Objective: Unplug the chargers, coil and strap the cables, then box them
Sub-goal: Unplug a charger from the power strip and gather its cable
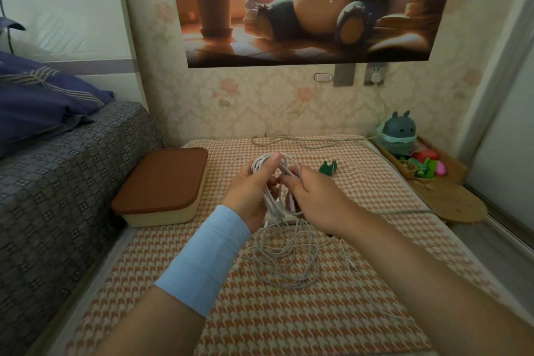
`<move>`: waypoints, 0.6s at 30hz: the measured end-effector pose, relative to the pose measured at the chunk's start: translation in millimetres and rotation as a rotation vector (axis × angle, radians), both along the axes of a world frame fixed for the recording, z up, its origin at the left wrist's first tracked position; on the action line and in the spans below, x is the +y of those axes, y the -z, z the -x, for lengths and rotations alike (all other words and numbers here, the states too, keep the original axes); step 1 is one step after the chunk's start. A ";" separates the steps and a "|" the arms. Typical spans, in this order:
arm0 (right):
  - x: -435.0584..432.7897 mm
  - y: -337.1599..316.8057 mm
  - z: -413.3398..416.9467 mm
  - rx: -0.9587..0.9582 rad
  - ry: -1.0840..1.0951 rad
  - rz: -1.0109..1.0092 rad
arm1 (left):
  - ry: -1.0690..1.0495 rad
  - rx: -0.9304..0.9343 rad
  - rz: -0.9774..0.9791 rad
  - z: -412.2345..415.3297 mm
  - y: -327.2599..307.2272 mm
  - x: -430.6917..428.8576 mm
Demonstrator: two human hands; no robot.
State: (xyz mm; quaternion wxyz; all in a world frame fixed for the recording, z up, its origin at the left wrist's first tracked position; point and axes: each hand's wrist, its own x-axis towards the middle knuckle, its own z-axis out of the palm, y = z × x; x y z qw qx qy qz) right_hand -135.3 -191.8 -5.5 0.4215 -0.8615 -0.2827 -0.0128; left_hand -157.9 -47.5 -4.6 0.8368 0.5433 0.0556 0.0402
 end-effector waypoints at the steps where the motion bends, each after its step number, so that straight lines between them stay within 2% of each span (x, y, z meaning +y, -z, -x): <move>1: 5.2 2.5 0.6 0.019 0.003 0.017 | -0.024 -0.005 0.061 0.0 1.6 -4.2; 3: 12.4 5.6 2.3 0.085 0.003 0.046 | -0.097 0.014 0.103 1.5 3.1 -11.0; 7: 12.5 4.9 2.1 0.177 -0.108 0.049 | -0.185 0.044 -0.076 2.1 3.8 -17.2; 9: 9.9 -1.3 6.7 0.230 -0.163 0.063 | -0.166 0.045 -0.085 2.2 4.2 -17.1; 12: 7.5 -7.5 13.3 0.425 -0.199 -0.104 | -0.208 0.061 -0.106 3.0 1.0 -15.8; 15: 0.5 -8.8 8.4 0.555 -0.191 -0.297 | -0.220 0.041 0.052 2.6 -9.0 -12.5; 18: -8.4 -3.9 1.0 0.697 -0.170 -0.367 | -0.279 0.044 0.215 2.4 -17.9 -3.2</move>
